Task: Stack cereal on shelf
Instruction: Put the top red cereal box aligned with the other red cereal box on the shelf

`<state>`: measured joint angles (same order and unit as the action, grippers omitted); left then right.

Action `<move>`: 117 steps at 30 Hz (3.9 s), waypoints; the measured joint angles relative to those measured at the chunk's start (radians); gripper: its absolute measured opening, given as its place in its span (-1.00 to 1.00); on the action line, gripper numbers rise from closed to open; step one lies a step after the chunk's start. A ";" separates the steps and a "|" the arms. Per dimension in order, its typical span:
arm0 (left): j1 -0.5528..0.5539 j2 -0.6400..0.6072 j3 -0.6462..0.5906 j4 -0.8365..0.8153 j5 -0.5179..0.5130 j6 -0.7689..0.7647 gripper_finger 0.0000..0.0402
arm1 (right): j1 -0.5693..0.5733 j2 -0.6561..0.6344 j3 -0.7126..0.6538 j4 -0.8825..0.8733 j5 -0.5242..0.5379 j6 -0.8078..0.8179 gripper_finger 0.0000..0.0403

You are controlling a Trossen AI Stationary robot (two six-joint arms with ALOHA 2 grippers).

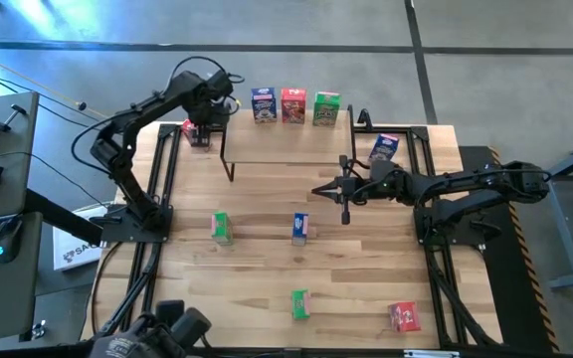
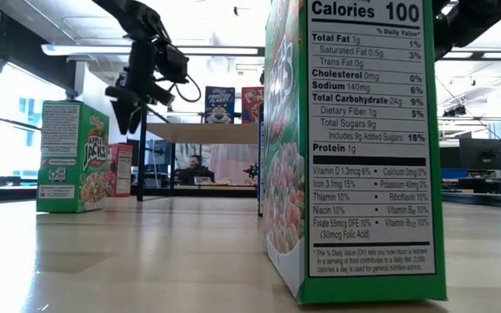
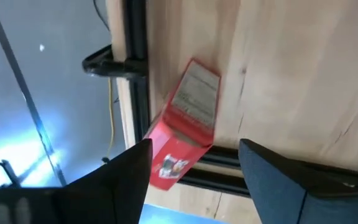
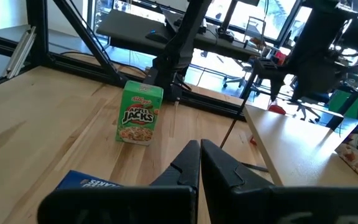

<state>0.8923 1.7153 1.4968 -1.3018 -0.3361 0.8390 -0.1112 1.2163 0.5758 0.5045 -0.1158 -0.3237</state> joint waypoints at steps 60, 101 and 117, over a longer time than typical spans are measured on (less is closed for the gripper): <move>0.109 -0.260 -0.065 0.037 0.200 -0.616 -0.43 | 0.000 0.000 0.000 0.001 -0.009 0.001 -1.00; 0.215 -0.061 0.036 0.086 0.311 -1.370 0.17 | 0.001 0.000 0.000 0.004 -0.051 0.038 -1.00; 0.268 -0.025 0.065 0.000 0.271 -1.251 0.12 | 0.001 0.000 0.000 -0.051 -0.067 0.003 -1.00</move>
<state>1.1604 1.6908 1.5620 -1.3018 -0.0652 -0.4123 -0.1104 1.2160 0.5758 0.4538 -0.1831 -0.3205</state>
